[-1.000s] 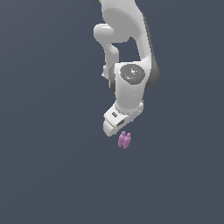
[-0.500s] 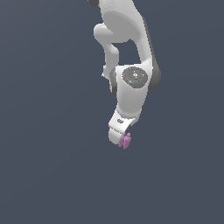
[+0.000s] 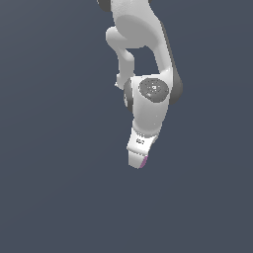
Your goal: Pick up the object and move it to a goal position.
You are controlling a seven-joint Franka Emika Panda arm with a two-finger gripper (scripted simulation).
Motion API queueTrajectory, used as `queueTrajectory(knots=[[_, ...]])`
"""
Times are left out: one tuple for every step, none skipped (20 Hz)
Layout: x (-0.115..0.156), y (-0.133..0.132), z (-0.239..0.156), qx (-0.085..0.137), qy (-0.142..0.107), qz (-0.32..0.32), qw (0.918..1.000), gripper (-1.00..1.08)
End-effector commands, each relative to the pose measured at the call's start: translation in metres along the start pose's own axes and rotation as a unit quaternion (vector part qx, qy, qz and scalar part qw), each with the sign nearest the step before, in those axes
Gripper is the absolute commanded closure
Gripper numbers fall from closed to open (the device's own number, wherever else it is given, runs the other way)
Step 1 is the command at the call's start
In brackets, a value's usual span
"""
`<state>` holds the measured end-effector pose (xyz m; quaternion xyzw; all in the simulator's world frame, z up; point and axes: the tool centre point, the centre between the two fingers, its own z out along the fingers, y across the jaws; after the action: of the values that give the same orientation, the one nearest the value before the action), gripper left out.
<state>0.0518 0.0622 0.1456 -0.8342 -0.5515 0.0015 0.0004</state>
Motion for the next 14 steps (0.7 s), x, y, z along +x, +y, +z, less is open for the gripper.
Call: queueTrajectory(knots=[[0.001,0.001,0.0,-0.001,0.001,-0.015,0.9999,-0.92],[0.001,0.002,0.0,-0.001,0.001,-0.019,0.9998,-0.92],[0.002,0.002,0.0,-0.001,0.001,-0.022,0.9998,-0.92],[0.002,0.002,0.0,-0.001,0.001,-0.025,0.9997,-0.92],[0.002,0.003,0.0,-0.001,0.001,-0.026,0.9996,-0.92],[0.002,0.003,0.0,-0.001,0.001,-0.028,0.9996,-0.92],[0.002,0.003,0.0,-0.001,0.001,-0.028,0.9996,-0.92],[0.002,0.003,0.0,-0.001,0.001,-0.026,0.9997,-0.92],[0.002,0.003,0.0,-0.001,0.001,-0.026,0.9997,-0.92],[0.002,0.003,0.002,-0.001,0.001,-0.026,0.9997,-0.92],[0.002,0.003,0.004,-0.001,0.001,-0.026,0.9997,-0.92],[0.002,0.002,0.007,-0.001,0.001,-0.026,0.9997,-0.92],[0.002,0.003,0.01,-0.001,0.001,-0.026,0.9997,-0.92],[0.002,0.002,0.015,-0.001,0.001,-0.026,0.9997,-0.92]])
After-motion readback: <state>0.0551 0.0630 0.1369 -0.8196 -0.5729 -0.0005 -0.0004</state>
